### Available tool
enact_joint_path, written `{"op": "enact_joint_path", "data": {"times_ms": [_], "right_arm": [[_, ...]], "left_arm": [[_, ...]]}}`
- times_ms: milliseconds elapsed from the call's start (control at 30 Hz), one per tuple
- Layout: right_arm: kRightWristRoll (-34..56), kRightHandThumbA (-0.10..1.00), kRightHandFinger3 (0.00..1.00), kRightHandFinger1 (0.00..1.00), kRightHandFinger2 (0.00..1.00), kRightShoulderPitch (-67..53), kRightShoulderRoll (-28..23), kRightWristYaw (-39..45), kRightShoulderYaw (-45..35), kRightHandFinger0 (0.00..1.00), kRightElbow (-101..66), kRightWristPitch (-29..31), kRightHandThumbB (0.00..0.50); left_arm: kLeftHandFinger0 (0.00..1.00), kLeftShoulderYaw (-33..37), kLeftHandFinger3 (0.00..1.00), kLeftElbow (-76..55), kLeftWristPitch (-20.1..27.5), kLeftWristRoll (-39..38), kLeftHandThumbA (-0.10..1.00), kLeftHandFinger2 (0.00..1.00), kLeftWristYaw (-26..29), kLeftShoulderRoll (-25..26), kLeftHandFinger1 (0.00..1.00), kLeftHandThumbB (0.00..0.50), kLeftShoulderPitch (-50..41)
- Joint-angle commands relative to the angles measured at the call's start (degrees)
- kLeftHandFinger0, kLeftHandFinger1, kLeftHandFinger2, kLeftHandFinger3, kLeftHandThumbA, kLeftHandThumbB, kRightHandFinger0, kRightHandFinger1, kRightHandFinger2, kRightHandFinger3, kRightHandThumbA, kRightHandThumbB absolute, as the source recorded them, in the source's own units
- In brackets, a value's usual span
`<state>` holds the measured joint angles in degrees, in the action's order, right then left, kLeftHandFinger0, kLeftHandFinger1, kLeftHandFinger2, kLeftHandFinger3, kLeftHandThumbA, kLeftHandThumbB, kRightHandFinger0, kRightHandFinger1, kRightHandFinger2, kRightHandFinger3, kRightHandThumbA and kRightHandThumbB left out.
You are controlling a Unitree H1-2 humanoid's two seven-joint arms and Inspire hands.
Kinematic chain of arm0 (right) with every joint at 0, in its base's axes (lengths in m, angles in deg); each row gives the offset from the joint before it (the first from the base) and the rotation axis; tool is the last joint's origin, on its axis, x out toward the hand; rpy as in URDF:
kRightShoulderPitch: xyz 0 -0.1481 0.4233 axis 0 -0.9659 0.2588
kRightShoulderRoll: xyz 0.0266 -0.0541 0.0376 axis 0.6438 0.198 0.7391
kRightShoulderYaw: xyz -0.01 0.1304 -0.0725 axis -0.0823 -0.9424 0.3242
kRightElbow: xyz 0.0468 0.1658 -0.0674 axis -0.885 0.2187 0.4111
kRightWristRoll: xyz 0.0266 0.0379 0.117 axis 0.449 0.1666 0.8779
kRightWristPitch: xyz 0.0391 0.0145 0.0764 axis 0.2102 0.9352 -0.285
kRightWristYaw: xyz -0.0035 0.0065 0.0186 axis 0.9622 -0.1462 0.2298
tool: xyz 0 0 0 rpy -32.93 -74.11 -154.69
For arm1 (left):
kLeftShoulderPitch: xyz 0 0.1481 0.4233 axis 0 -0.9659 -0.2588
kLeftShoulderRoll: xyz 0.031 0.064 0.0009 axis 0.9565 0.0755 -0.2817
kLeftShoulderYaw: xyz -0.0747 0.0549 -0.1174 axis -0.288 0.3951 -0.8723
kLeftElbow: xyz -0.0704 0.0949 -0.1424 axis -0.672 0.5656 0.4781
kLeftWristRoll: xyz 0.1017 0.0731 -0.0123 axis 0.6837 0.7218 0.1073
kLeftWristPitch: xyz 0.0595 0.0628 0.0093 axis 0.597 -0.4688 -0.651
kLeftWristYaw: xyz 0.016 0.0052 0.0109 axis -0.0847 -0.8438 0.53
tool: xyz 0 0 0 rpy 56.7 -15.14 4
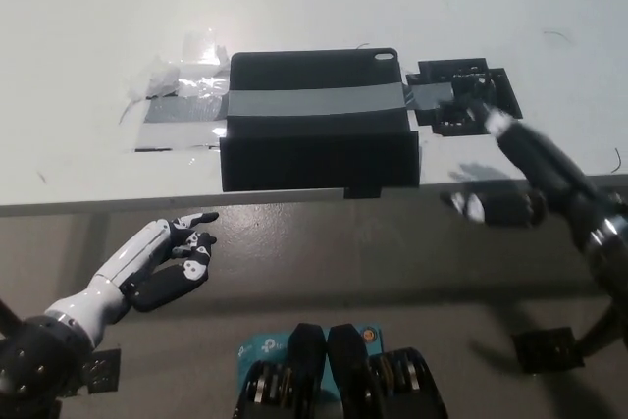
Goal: The robot uses its right hand to pull the cover of a folded tablet cover kept in the middle of the desk
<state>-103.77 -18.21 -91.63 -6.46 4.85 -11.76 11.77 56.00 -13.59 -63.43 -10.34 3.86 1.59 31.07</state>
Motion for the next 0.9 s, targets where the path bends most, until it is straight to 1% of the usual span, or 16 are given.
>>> {"op": "enact_joint_path", "data": {"times_ms": [0, 33, 133, 167, 300, 400, 500, 533, 667, 733, 767, 833, 867], "right_arm": [[-4.5, 0.67, 1.00, 1.00, 1.00, 6.7, 0.6, 2.1, 2.1, 1.00, -1.1, -1.1, 0.500], [-6.0, 0.56, 1.00, 1.00, 1.00, 9.5, 1.7, 2.0, 3.6, 1.00, 0.6, -0.3, 0.500], [-7.9, 0.53, 1.00, 1.00, 1.00, 11.6, 2.5, 1.4, 5.4, 1.00, 3.3, 0.9, 0.500], [-8.5, 0.48, 1.00, 1.00, 1.00, 13.1, 3.8, 1.2, 6.6, 1.00, 6.1, 1.1, 0.500], [-10.3, 0.49, 1.00, 1.00, 1.00, 15.6, 5.8, 1.5, 10.0, 1.00, 12.8, 1.8, 0.500], [-10.9, 0.45, 1.00, 1.00, 1.00, 15.6, 7.6, -0.2, 11.3, 1.00, 17.8, 3.2, 0.500], [-12.7, 0.46, 1.00, 1.00, 1.00, 16.7, 9.5, -1.0, 13.3, 1.00, 24.9, 4.2, 0.500], [-13.1, 0.46, 1.00, 1.00, 1.00, 17.4, 9.8, -0.8, 14.0, 1.00, 27.2, 4.3, 0.500], [-14.0, 0.47, 1.00, 1.00, 1.00, 18.8, 11.1, -0.6, 15.0, 1.00, 33.0, 4.9, 0.500], [-14.2, 0.48, 1.00, 1.00, 1.00, 19.4, 11.5, -0.3, 15.4, 1.00, 35.1, 5.4, 0.500], [-15.2, 0.48, 1.00, 1.00, 1.00, 20.4, 11.7, 0.3, 16.9, 1.00, 38.3, 5.8, 0.500], [-16.0, 0.48, 1.00, 1.00, 1.00, 21.3, 11.7, 1.3, 18.2, 1.00, 40.5, 5.6, 0.500], [-16.1, 0.46, 1.00, 1.00, 1.00, 22.0, 12.1, 1.6, 18.8, 1.00, 42.9, 5.8, 0.500]], "left_arm": [[0.83, -0.2, 1.00, -0.8, -1.1, 0.9, 1.00, 0.99, -1.9, 1.8, 0.86, 0.102, 1.1], [0.81, -0.6, 1.00, -1.2, -1.1, 0.6, 1.00, 0.98, -1.8, 1.4, 0.85, 0.092, 0.9], [0.81, -0.6, 1.00, -1.3, -1.1, 0.9, 1.00, 0.98, -1.9, 1.1, 0.85, 0.091, 1.0], [0.82, -0.5, 1.00, -1.5, -1.1, 1.1, 1.00, 0.98, -2.1, 1.2, 0.85, 0.070, 1.0], [0.81, -0.4, 1.00, -1.3, -1.1, 1.7, 1.00, 0.98, -2.5, 1.0, 0.84, 0.068, 1.3], [0.81, -0.3, 1.00, -1.2, -1.1, 1.8, 1.00, 0.98, -2.7, 1.0, 0.85, 0.080, 1.5], [0.81, -0.4, 1.00, -1.4, -1.1, 2.2, 1.00, 0.98, -2.7, 0.9, 0.85, 0.077, 1.5], [0.81, -0.5, 1.00, -1.4, -1.1, 2.1, 1.00, 0.98, -2.8, 0.6, 0.85, 0.068, 1.7], [0.81, -0.6, 1.00, -1.5, -1.1, 2.3, 1.00, 0.98, -3.1, 0.7, 0.85, 0.060, 1.7], [0.82, -0.7, 1.00, -1.6, -1.1, 2.4, 1.00, 0.98, -3.2, 0.7, 0.85, 0.068, 1.6], [0.82, -0.6, 1.00, -1.6, -1.1, 2.7, 1.00, 0.98, -3.3, 0.7, 0.85, 0.069, 1.6], [0.82, -0.5, 1.00, -1.8, -1.1, 2.9, 1.00, 0.99, -3.4, 0.7, 0.86, 0.051, 1.6], [0.82, -0.5, 1.00, -1.6, -1.1, 2.8, 1.00, 0.99, -3.5, 0.8, 0.85, 0.061, 1.6]]}}
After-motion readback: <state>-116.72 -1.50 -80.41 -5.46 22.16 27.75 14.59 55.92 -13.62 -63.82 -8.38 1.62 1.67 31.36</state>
